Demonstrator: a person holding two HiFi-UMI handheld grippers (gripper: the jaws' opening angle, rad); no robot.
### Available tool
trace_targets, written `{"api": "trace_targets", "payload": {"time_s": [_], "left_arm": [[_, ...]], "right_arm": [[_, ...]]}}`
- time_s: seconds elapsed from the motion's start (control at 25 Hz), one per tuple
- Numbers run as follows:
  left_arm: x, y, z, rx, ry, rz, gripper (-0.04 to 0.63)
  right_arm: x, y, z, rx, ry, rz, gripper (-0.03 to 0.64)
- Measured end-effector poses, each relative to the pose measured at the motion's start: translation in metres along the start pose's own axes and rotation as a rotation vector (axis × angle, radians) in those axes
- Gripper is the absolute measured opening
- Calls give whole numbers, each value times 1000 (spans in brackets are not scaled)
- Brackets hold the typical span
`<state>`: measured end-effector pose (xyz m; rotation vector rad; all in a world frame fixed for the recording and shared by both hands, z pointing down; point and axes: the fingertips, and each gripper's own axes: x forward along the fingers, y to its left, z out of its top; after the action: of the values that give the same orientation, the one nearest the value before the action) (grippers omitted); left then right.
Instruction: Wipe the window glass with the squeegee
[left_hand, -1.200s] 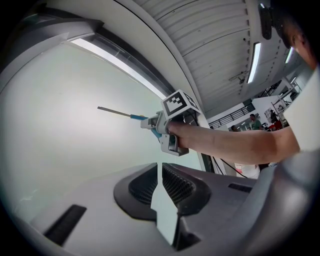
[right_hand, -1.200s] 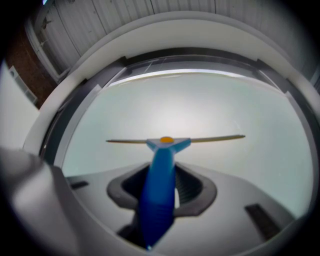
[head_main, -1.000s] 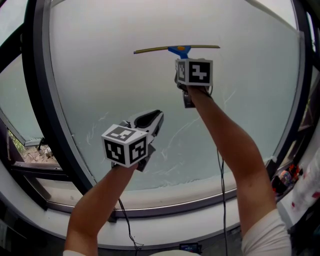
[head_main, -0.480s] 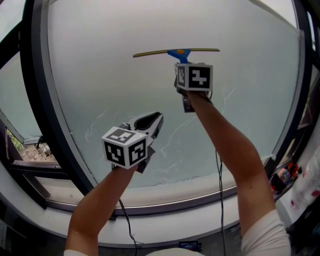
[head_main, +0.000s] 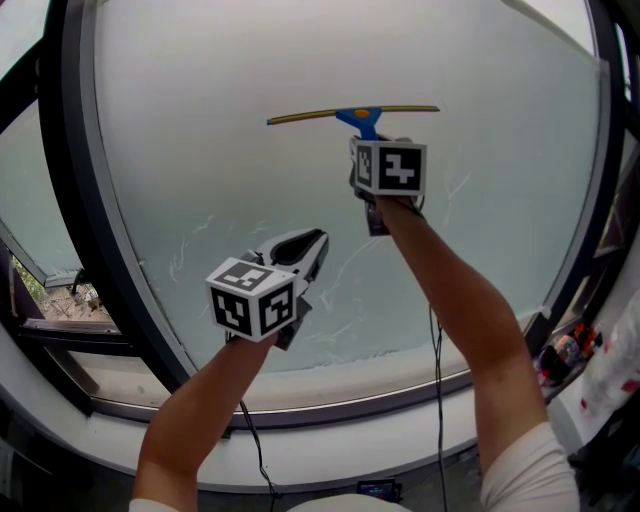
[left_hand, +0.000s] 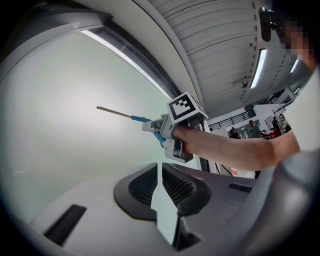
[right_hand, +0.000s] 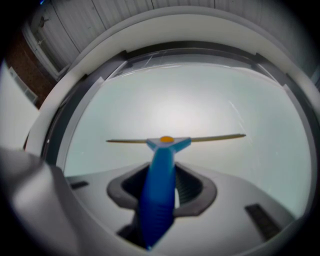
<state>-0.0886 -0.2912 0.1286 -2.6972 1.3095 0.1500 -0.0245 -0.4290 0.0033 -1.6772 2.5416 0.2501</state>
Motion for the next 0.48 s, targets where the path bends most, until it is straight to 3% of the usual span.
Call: {"api": "trace_targets", "payload": {"time_s": [0.48], "left_arm": [[-3,4,-24,-48,31,4,52]], "right_arm": [[-4,4,-29,23,23,10,150]]}}
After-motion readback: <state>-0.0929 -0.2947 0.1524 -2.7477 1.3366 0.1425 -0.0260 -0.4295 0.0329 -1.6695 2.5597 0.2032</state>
